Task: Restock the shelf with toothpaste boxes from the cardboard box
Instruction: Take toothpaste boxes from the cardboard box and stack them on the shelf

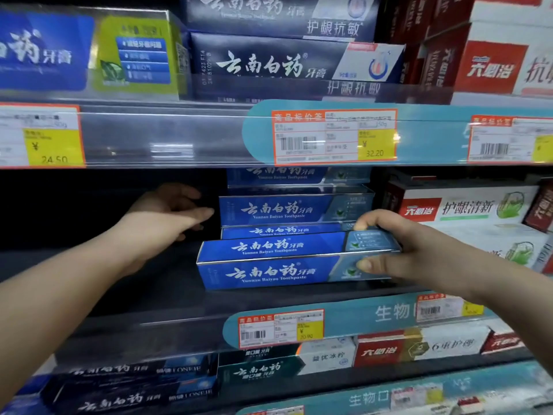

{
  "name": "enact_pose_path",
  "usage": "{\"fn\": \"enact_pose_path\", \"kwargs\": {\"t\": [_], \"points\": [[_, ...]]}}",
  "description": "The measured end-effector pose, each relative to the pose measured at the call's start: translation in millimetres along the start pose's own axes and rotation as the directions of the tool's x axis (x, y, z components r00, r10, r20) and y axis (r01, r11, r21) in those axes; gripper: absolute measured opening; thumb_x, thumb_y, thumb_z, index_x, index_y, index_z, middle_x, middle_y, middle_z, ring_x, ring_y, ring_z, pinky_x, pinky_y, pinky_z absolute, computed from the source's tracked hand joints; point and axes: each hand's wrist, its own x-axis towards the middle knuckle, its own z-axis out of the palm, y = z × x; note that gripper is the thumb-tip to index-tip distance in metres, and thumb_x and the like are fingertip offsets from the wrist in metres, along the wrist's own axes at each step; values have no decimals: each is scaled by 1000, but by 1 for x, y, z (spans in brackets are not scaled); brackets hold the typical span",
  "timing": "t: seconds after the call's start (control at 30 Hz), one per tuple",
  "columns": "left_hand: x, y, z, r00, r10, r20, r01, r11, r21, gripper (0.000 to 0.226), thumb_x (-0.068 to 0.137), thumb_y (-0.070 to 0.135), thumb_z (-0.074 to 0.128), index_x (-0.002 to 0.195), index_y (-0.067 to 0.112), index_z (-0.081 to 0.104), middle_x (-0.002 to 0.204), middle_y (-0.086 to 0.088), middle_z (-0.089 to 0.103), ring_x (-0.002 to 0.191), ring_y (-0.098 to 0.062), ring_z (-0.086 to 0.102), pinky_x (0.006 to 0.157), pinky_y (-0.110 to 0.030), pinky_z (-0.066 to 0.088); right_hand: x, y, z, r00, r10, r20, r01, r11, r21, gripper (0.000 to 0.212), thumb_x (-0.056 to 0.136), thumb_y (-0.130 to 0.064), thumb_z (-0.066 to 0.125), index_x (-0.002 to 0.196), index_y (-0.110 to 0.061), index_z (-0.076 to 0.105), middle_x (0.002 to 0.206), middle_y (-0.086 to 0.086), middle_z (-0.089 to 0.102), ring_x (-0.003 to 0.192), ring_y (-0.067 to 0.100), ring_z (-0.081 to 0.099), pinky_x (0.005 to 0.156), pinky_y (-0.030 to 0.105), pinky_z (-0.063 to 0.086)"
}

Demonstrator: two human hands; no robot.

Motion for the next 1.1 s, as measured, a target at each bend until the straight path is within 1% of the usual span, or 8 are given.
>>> {"fn": "enact_pose_path", "kwargs": {"t": [0.07,0.13,0.23,0.47,0.77,0.9,1.0,1.1], "points": [[-4,0,-1,1000,5,20,-5,1000,9,19,81,10,63,83,26,53,80,-1,62,63,-12,60,61,-26,41,2,-1,-1,1000,16,-13,-18,991,-136,27,75,-22,72,91,-31,53,72,-7,57,57,3,49,55,17,41],[-6,0,-2,999,10,38,-11,1000,27,18,81,9,63,83,25,54,79,-2,62,55,-3,62,61,-26,41,4,-2,-1,998,41,-49,-55,934,-352,30,74,-33,71,97,-36,53,90,-9,62,77,9,58,68,21,45],[-11,0,-4,998,14,59,-16,999,35,18,82,7,62,85,24,56,79,-2,63,50,5,60,61,-26,42,4,-5,5,991,37,-127,-106,798,-593,49,75,-43,67,120,-39,50,116,-5,58,106,18,54,84,25,40],[-22,3,-5,999,10,46,-11,999,31,17,82,5,60,84,21,57,76,-5,62,50,4,60,62,-27,42,-2,-3,11,962,-55,-268,-148,721,-677,56,75,-48,64,128,-39,47,137,-7,46,115,23,54,90,30,43],[-30,-1,-1,997,-51,51,50,999,13,9,83,11,60,85,20,58,77,-4,63,52,4,60,61,-24,42,-4,1,13,961,-86,-261,-139,669,-730,53,83,-50,53,133,-38,41,142,-16,41,121,21,52,92,32,44],[-35,1,4,994,-79,69,77,996,35,7,83,10,61,84,16,60,77,-4,64,59,-3,60,54,-16,43,-5,-1,13,962,-83,-261,-146,652,-744,53,84,-52,50,134,-39,38,144,-16,38,119,23,52,89,32,46],[-36,3,10,994,-73,80,67,995,74,9,80,9,65,82,16,61,74,-2,63,52,7,57,48,-4,40,-3,-2,12,969,-62,-241,-146,643,-752,52,86,-50,49,135,-36,38,145,-14,37,119,24,53,89,33,46],[-36,3,13,995,-80,67,73,993,97,11,77,10,68,79,19,61,73,-1,63,48,9,54,48,-3,39,-2,-3,11,973,-36,-230,-153,645,-749,52,87,-46,49,136,-33,38,146,-11,38,119,25,52,90,32,45]]}}
